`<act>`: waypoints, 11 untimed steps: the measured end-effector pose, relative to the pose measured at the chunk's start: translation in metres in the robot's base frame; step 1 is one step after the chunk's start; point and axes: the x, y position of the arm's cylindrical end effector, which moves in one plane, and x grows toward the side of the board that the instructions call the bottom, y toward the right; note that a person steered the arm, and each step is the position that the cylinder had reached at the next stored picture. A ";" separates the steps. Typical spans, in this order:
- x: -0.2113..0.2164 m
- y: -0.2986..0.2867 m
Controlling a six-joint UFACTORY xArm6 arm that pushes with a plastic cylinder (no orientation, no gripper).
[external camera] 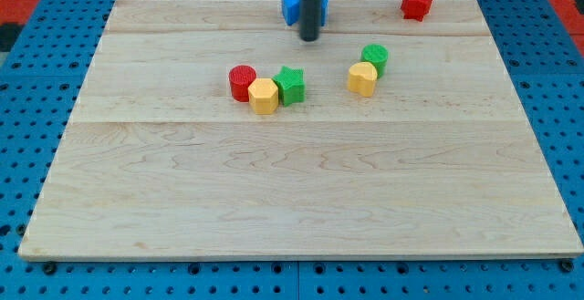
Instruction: Push the red circle above the green star
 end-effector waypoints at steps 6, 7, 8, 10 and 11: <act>0.132 -0.100; 0.123 -0.072; 0.095 -0.055; 0.047 -0.031; 0.043 -0.046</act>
